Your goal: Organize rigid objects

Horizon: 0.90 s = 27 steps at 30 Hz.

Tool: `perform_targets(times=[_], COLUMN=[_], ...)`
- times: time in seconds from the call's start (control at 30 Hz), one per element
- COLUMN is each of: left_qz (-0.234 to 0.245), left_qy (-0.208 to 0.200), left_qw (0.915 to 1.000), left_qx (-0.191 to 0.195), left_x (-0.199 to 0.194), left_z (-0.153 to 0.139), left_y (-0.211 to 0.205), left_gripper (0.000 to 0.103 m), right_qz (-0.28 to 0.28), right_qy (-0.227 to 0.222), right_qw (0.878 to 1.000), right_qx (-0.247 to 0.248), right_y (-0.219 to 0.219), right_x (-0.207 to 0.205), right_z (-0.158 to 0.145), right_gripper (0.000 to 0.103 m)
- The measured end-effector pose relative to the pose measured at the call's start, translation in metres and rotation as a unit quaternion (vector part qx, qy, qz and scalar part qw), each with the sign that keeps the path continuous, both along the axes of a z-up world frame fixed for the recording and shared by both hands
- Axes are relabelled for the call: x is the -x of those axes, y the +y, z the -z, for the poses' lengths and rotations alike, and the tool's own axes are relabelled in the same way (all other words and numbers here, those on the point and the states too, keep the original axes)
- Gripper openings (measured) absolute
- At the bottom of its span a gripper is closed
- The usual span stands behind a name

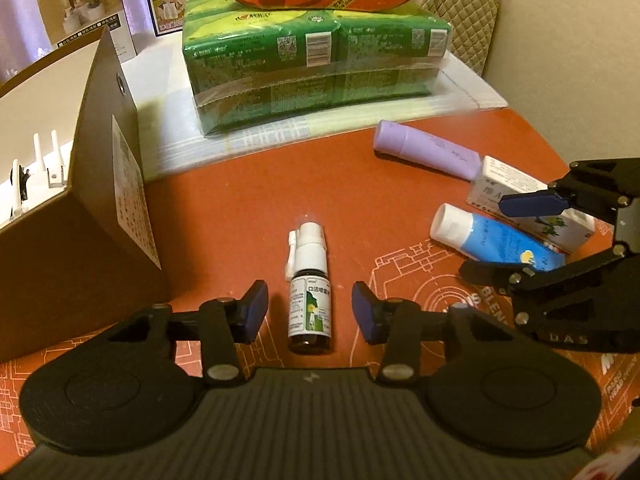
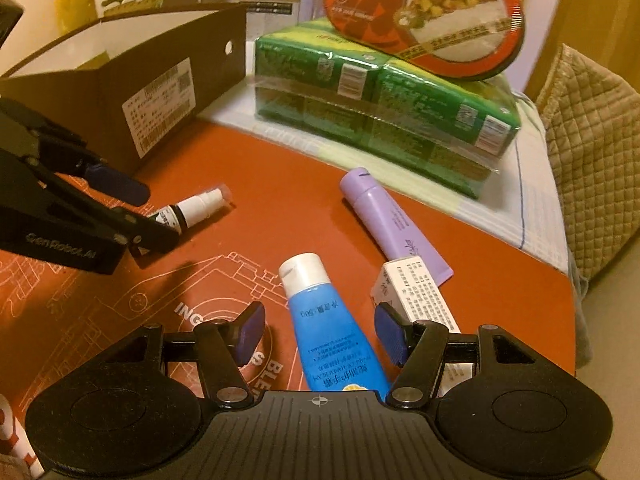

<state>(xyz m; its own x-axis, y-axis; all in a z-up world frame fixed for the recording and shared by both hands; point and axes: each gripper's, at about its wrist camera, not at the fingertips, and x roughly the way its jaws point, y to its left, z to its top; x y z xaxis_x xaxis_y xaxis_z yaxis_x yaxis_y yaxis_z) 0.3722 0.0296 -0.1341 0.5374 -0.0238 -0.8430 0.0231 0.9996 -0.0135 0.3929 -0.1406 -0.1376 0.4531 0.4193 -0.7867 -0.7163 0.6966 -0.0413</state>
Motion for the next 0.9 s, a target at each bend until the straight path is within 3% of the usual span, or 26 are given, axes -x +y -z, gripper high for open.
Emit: perform_targets(times=[0.13, 0.33, 0.9], left_qz=[-0.002, -0.004, -0.058], left_qy=[0.004, 0.013, 0.028], left_qw=[1.0000, 0.9999, 0.9978], left_qx=[0.000, 0.009, 0.017], left_x=[-0.005, -0.001, 0.056], left_z=[0.004, 0.009, 0.006], left_y=[0.003, 0.008, 0.043], left_gripper=[0.034, 0.020, 0.019], right_qz=[0.000, 0.003, -0.031], right_qy=[0.007, 0.010, 0.092], right_qw=[1.000, 1.000, 0.995], right_qx=[-0.002, 0.004, -0.030], right_y=[0.001, 0.005, 0.037], right_x=[-0.003, -0.005, 0.027], right_z=[0.002, 0.004, -0.005], right_gripper=[0.054, 0.038, 0.034])
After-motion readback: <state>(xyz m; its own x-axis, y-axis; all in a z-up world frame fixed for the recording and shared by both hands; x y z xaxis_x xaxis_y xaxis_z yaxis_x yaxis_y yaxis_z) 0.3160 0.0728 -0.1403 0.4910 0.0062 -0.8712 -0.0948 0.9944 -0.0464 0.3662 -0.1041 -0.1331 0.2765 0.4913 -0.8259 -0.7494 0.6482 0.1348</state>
